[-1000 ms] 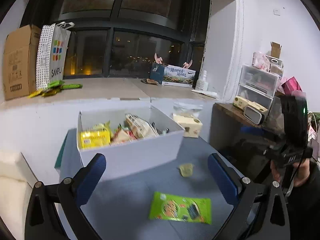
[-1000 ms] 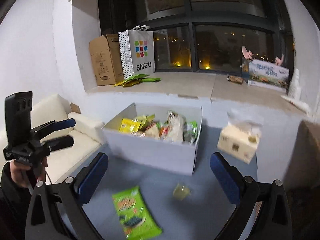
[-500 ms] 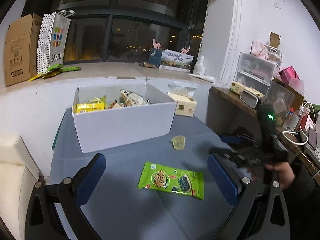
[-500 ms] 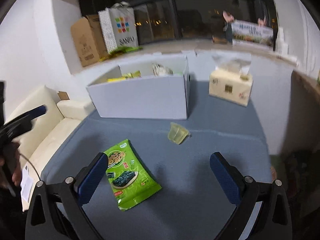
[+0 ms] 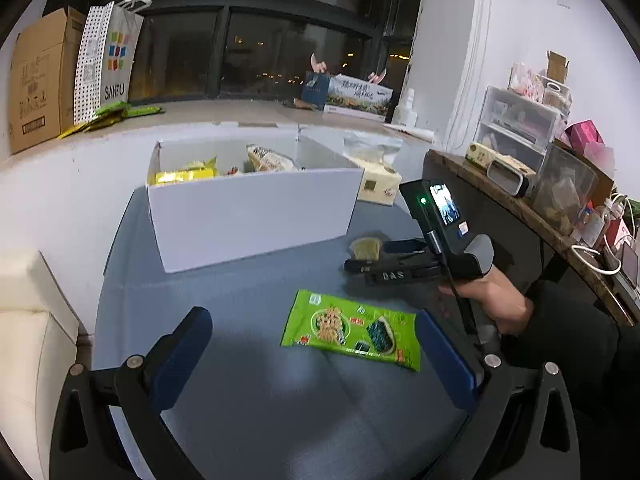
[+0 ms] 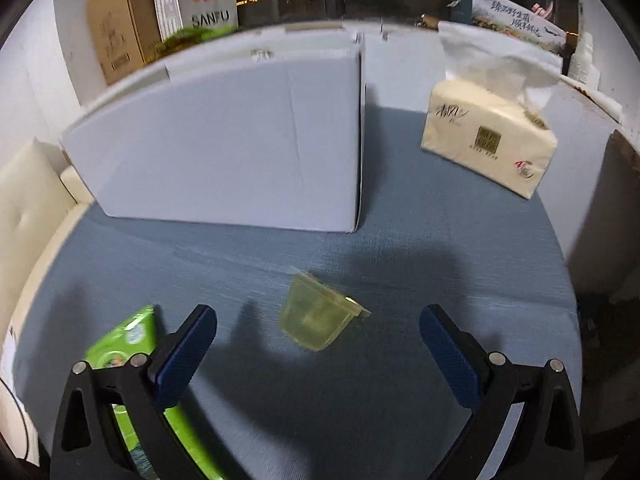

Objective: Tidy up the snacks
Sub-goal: 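Grasp the clear jelly cup on the table with the right gripper, then grasp the green seaweed packet with the left gripper while the right holds the jelly cup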

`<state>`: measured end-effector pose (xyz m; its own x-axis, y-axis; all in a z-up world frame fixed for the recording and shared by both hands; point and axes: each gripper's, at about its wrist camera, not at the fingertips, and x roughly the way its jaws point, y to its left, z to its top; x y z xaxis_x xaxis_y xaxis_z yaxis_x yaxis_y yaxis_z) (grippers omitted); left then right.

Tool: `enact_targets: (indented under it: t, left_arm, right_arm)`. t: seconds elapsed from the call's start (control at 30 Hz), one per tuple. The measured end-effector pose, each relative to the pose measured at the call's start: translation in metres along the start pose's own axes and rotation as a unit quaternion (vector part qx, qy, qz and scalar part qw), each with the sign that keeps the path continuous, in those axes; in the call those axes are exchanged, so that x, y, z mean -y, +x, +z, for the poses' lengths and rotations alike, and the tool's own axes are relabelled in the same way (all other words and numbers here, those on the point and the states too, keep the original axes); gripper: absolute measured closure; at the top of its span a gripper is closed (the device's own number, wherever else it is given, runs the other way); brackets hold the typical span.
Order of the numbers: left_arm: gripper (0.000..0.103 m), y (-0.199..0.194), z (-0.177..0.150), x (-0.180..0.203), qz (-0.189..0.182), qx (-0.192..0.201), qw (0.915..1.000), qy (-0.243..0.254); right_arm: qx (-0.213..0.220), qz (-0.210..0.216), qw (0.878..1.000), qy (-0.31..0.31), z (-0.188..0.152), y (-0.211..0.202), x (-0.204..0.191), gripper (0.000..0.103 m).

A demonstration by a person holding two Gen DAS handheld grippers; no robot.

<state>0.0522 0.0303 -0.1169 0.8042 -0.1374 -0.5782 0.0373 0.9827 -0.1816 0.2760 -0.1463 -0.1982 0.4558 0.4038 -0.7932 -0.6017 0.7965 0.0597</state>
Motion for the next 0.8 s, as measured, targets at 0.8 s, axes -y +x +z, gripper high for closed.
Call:
enact_targets:
  t: [0.8]
  left_arm:
    - [0.0, 0.111, -0.012, 0.032, 0.011, -0.161, 0.9653, -0.205]
  right_arm:
    - [0.148, 0.006, 0.989, 0.006, -0.04, -0.143, 0.009, 0.053]
